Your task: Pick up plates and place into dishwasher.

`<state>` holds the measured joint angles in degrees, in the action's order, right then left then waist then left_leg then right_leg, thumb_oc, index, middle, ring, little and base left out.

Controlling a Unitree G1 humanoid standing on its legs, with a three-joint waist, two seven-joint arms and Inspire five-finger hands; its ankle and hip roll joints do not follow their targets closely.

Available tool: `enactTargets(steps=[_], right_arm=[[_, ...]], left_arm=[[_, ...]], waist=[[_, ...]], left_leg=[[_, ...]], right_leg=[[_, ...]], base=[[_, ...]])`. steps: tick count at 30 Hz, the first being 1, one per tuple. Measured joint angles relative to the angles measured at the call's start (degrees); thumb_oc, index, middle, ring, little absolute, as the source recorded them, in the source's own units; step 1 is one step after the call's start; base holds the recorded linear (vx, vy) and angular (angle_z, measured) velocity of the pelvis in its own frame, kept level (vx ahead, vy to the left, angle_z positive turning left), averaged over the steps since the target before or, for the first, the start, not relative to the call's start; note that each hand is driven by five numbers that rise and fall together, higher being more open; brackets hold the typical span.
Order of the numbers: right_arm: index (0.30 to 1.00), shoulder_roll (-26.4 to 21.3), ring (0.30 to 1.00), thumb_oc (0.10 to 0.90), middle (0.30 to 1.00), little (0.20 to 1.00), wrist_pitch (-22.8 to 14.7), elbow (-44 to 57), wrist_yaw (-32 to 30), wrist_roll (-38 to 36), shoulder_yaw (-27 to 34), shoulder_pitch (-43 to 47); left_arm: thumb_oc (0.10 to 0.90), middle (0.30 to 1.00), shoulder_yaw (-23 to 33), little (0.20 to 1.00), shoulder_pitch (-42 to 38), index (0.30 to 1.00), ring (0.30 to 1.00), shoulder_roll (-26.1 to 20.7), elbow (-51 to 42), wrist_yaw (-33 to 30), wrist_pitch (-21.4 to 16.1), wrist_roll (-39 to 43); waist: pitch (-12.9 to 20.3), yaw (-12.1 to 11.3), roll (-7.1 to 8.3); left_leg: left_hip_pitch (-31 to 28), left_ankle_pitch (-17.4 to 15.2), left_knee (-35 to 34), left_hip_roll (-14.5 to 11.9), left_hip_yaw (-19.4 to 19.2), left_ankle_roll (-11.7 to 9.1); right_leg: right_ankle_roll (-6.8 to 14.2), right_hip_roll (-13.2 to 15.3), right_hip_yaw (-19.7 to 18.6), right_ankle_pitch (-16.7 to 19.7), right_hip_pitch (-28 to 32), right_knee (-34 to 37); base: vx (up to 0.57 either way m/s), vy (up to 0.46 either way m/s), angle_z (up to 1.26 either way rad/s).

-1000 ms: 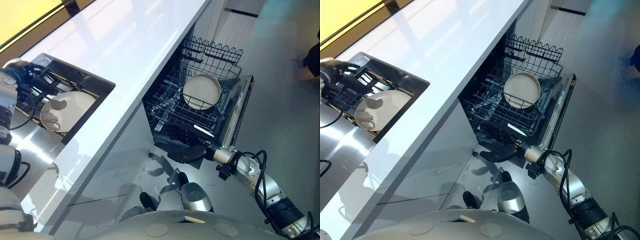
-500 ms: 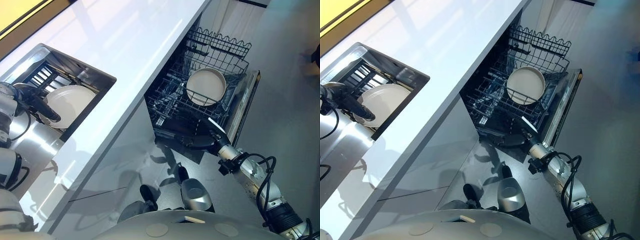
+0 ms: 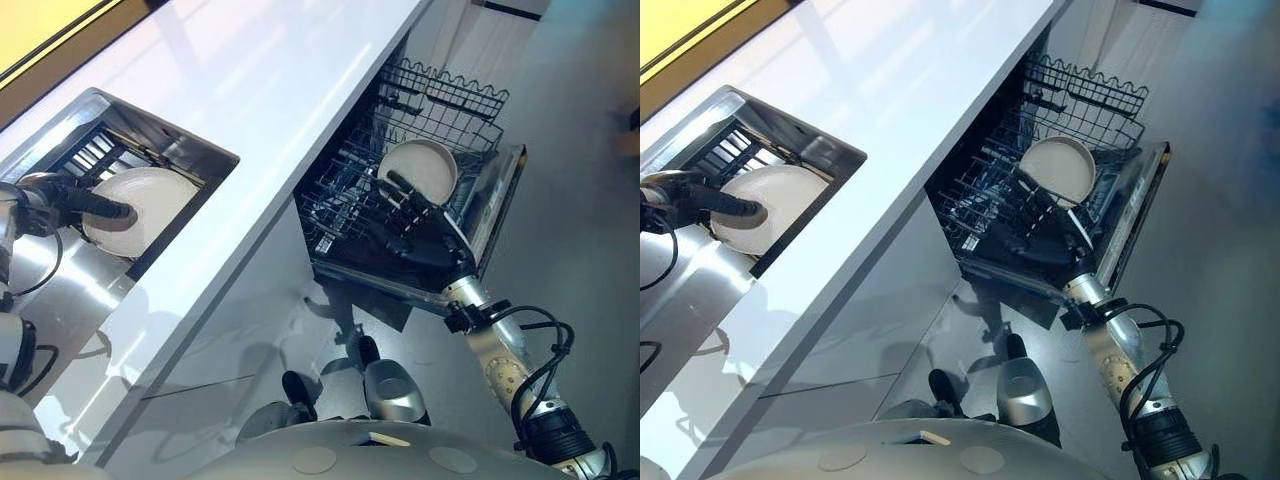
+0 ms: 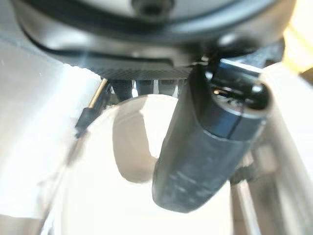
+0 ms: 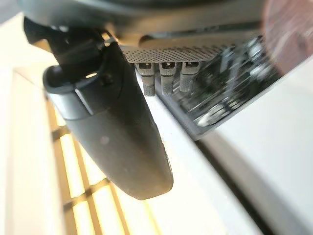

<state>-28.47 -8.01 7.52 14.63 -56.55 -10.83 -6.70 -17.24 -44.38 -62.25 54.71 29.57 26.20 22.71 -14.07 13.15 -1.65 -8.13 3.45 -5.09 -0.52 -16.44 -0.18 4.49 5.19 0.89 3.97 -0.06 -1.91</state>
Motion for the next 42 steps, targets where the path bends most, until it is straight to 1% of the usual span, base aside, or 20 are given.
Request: enactTargets(steps=[1,4,8,14,18,19,21,22,24,26,28,29,30,32,34,35,37,39,40,42], right_arm=[[0.9,0.03,0.9,0.8,0.9,0.9,-0.21,0.82,-0.39,-1.24,0.82,0.95],[0.9,0.27,0.9,0.8,0.9,0.9,-0.92,2.34,-1.74,-2.08,2.89,4.69],[0.9,0.31,0.9,0.8,0.9,0.9,-1.65,3.09,-2.11,-1.87,3.75,6.47],[0.9,0.21,0.9,0.8,0.9,0.9,-2.67,3.1,-2.67,-1.37,3.73,7.3],[0.9,-0.33,0.9,0.8,0.9,0.9,-3.95,3.18,-4.19,0.32,3.74,10.39],[0.9,-0.48,0.9,0.8,0.9,0.9,-4.88,3.2,-4.86,1.64,3.78,11.35],[0.9,-1.41,0.9,0.8,0.9,0.9,-7.29,3.25,-6.53,5.58,4.26,13.39],[0.9,-2.53,0.9,0.8,0.9,0.9,-8.0,3.29,-7.07,7.65,4.59,14.67],[0.9,-4.79,0.9,0.8,0.9,0.9,-8.94,3.72,-7.08,11.22,6.18,17.48],[0.9,-6.69,0.9,0.8,0.9,0.9,-9.45,5.51,-6.45,12.85,8.73,19.41],[0.9,-6.95,0.9,0.8,0.9,0.9,-9.38,7.09,-5.02,12.81,11.04,20.45],[0.9,-6.95,0.9,0.8,0.9,0.9,-9.15,7.71,-4.5,12.81,11.58,20.97],[0.9,-6.94,0.9,0.8,0.9,0.9,-8.3,8.9,-4.09,12.83,12.1,21.06],[0.9,-6.94,0.9,0.8,0.9,0.9,-6.01,10.19,-3.75,13.27,12.07,21.44],[0.9,-6.94,0.9,0.8,0.9,0.9,-2.66,10.03,-3.84,14.04,9.67,23.28],[0.9,-6.94,0.9,0.8,0.9,0.9,-1.46,10.02,-4.05,14.67,7.94,24.08],[0.9,-6.92,0.9,0.8,0.9,0.9,0.42,10.02,-4.66,16.11,4.11,25.68],[0.9,-6.74,0.9,0.8,0.9,0.9,1.5,9.95,-5.32,16.28,1.32,26.62],[0.9,-6.39,0.9,0.8,0.9,0.9,2.06,9.65,-5.77,16.29,0.27,27.19],[0.9,-5.93,0.9,0.8,0.9,0.9,2.24,8.86,-6.99,16.28,-1.3,28.07]], left_arm=[[0.1,0.3,-0.02,0.2,0.4,0.3,0.3,0.05,-0.04,1.83,-0.09,1.39],[0.1,0.3,-0.07,0.2,1.05,0.3,0.3,0.22,-0.07,3.13,-0.79,3.26],[0.1,0.3,-0.29,0.2,1.05,0.3,0.3,-0.01,-0.07,3.1,-2.06,3.24],[0.1,0.3,-0.41,0.2,1.11,0.3,0.3,0.05,-1.78,2.91,-5.24,3.31],[0.1,0.3,-0.4,0.2,1.11,0.3,0.3,0.07,-5.3,0.22,-7.82,5.78],[0.1,0.3,-0.39,0.2,1.12,0.3,0.3,0.1,-6.22,-1.39,-8.32,6.66],[0.1,0.3,-0.14,0.2,1.17,0.3,0.3,0.9,-9.21,-6.82,-11.13,7.05],[0.1,0.3,0.25,0.2,1.17,0.3,0.3,1.41,-10.47,-10.36,-13.05,6.75],[0.1,0.3,2.3,0.2,1.35,0.3,0.3,2.11,-12.64,-18.5,-18.23,4.58],[0.1,0.3,7.59,0.2,3.61,0.3,0.3,2.41,-16.98,-28.22,-25.52,-0.29],[0.1,0.3,13.64,0.2,7.69,0.3,0.3,2.62,-22.34,-37.12,-33.22,-7.14],[0.1,0.3,16.91,0.2,9.8,0.3,0.3,2.98,-25.7,-40.94,-36.08,-10.58],[0.1,0.3,20.16,0.2,12.54,0.3,0.3,3.59,-31.39,-45.66,-38.13,-15.03],[0.1,0.3,23.27,0.2,15.75,0.3,0.3,5.42,-40.17,-52.42,-42.29,-23.29],[0.1,0.3,23.37,0.2,17.23,0.3,0.3,6.42,-47.3,-57.79,-45.63,-32.11],[0.1,0.3,23.26,0.2,17.34,0.3,0.3,7.67,-50.57,-59.44,-47.0,-35.83],[0.1,0.3,22.45,0.2,17.4,0.3,0.3,9.21,-56.32,-62.44,-49.16,-41.78],[0.1,0.3,20.75,0.2,17.39,0.3,0.3,10.07,-60.35,-63.76,-50.78,-44.7],[0.1,0.3,19.3,0.2,17.36,0.3,0.3,10.15,-61.89,-64.09,-51.39,-45.32],[0.1,0.3,16.44,0.2,17.34,0.3,0.3,10.2,-63.85,-63.91,-51.52,-45.43]], waist=[[0.0,-0.4,0.0],[0.04,-0.68,0.04],[0.12,-0.96,0.04],[0.21,-2.42,0.15],[0.49,-3.45,0.49],[0.55,-3.61,0.53],[0.62,-4.18,0.65],[0.65,-4.3,0.7],[0.77,-4.57,0.91],[0.98,-4.9,1.25],[1.13,-4.92,1.51],[1.15,-5.04,1.53],[1.16,-5.48,1.53],[1.5,-6.71,1.57],[2.21,-7.55,1.68],[2.59,-8.23,1.69],[3.22,-9.11,2.26],[3.61,-9.44,2.63],[3.95,-9.52,2.83],[5.02,-9.62,2.82]], left_leg=[[-0.28,-0.07,0.0,-0.01,-0.15,0.17],[-0.34,-0.17,0.01,0.12,-0.21,0.27],[-0.34,-0.38,0.01,0.17,-0.22,0.0],[-0.25,-0.22,0.02,0.27,-0.19,0.24],[-0.09,-0.18,0.03,0.34,-0.02,0.3],[-0.02,-0.18,0.03,0.36,0.34,0.3],[0.1,-0.17,0.03,0.43,1.46,0.28],[0.23,-0.15,0.04,0.46,1.86,0.3],[0.57,-0.08,0.04,0.46,2.57,0.28],[1.03,0.09,0.07,0.29,2.86,0.09],[1.08,-0.02,0.11,0.02,4.46,-0.14],[1.04,-0.06,0.1,-0.24,5.0,-0.33],[0.95,-0.07,0.08,-0.59,5.94,-0.57],[0.83,0.0,0.08,-0.78,7.15,-0.83],[0.92,0.16,0.08,-0.93,8.43,-1.08],[0.89,0.24,0.07,-1.04,8.92,-1.2],[0.98,0.5,0.07,-1.26,9.84,-1.52],[1.05,0.82,0.07,-1.53,11.03,-1.82],[1.15,0.92,0.07,-1.51,11.53,-1.9],[1.86,1.17,0.06,-1.53,12.04,-2.17]], right_leg=[[0.09,-0.02,0.01,0.06,0.19,0.0],[0.28,0.04,0.09,0.2,0.2,0.0],[0.29,0.04,0.09,0.21,0.15,0.0],[0.28,0.05,0.22,0.21,-0.11,0.07],[-0.11,0.1,1.32,0.49,-0.01,0.77],[-0.12,0.1,1.38,0.49,0.02,0.9],[-0.13,0.01,1.49,0.48,0.04,1.01],[-0.13,0.01,1.54,0.48,0.02,1.06],[-0.24,-0.03,1.75,0.54,0.01,1.47],[-0.68,-0.21,1.87,0.85,0.1,2.3],[-0.76,-0.52,2.4,0.91,0.6,2.98],[-0.76,-0.76,2.83,0.91,0.81,3.01],[-0.76,-1.06,3.11,0.91,1.27,3.2],[-0.77,-1.17,3.66,0.9,2.54,4.39],[-0.77,-1.28,4.36,0.88,3.42,5.13],[-0.76,-1.39,4.5,0.87,3.72,5.17],[-0.77,-1.58,4.69,0.84,4.66,5.94],[-0.75,-1.83,4.91,0.74,5.3,6.24],[-1.14,-1.84,4.89,0.43,5.7,6.47],[-1.33,-1.92,4.95,0.31,5.66,6.89]], base=[[-0.01,-0.051,-0.04],[-0.01,-0.048,-0.02],[-0.03,-0.056,-0.01],[-0.06,-0.091,-0.03],[-0.07,-0.094,-0.01],[-0.07,-0.103,0.03],[-0.07,-0.112,0.03],[-0.07,-0.114,0.05],[-0.1,-0.111,0.04],[-0.09,-0.092,0.01],[-0.06,-0.071,0.1],[-0.08,-0.082,0.18],[-0.09,-0.094,0.21],[-0.07,-0.086,0.3],[-0.07,-0.099,0.34],[-0.06,-0.101,0.29],[-0.05,-0.093,0.27],[-0.05,-0.083,0.3],[-0.05,-0.07,0.34],[-0.04,-0.047,0.25]])
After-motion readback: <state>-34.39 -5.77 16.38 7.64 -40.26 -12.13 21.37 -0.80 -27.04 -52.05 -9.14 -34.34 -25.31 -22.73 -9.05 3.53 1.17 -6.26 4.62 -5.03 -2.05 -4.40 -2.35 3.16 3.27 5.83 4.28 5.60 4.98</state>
